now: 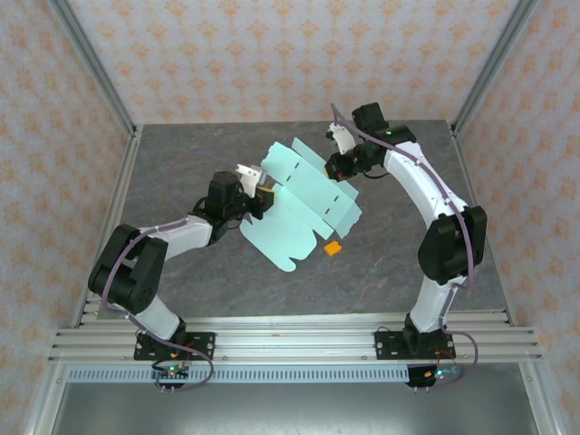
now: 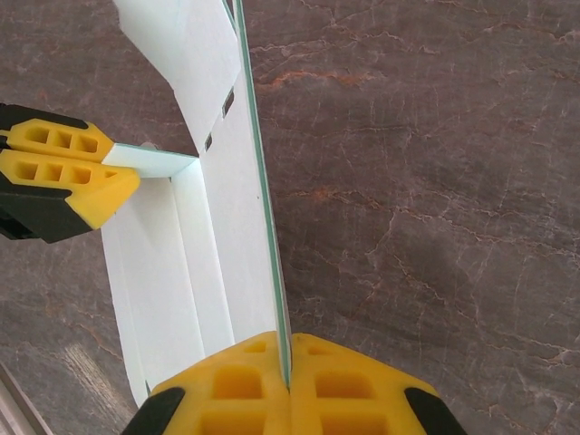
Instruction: Fold the paper box
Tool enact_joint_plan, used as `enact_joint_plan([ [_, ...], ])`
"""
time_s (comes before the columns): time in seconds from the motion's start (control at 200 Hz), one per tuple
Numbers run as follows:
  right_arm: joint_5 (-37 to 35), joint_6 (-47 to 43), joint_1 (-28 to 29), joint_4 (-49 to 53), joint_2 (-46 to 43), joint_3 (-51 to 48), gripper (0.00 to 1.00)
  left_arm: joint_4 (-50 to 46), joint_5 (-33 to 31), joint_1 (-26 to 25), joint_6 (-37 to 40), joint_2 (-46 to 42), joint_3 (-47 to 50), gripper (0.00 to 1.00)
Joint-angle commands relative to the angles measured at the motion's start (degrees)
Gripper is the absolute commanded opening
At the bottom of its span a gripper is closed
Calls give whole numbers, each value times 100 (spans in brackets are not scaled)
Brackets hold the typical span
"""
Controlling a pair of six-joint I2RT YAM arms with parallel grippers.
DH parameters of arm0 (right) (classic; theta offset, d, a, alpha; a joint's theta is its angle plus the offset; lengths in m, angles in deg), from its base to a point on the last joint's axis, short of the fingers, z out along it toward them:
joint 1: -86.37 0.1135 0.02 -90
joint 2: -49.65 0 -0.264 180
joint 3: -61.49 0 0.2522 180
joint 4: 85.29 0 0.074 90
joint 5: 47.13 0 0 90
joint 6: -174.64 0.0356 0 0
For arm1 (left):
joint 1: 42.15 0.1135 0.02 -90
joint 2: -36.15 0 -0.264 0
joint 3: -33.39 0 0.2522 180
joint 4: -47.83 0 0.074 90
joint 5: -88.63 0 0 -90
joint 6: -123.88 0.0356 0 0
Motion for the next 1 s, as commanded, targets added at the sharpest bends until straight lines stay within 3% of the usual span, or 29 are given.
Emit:
enact_joint_plan([
  [0.0,351,452,87,-756,39,158,0,363,506,-385,116,-96,-93,8],
  [0.24,395,578,146,-921,69,35,0,-202,84,-838,622,108,-414,8],
  [0.991,-214,281,262,-841,173,-62,0,-590,-99,-1168,785,381,-691,18],
])
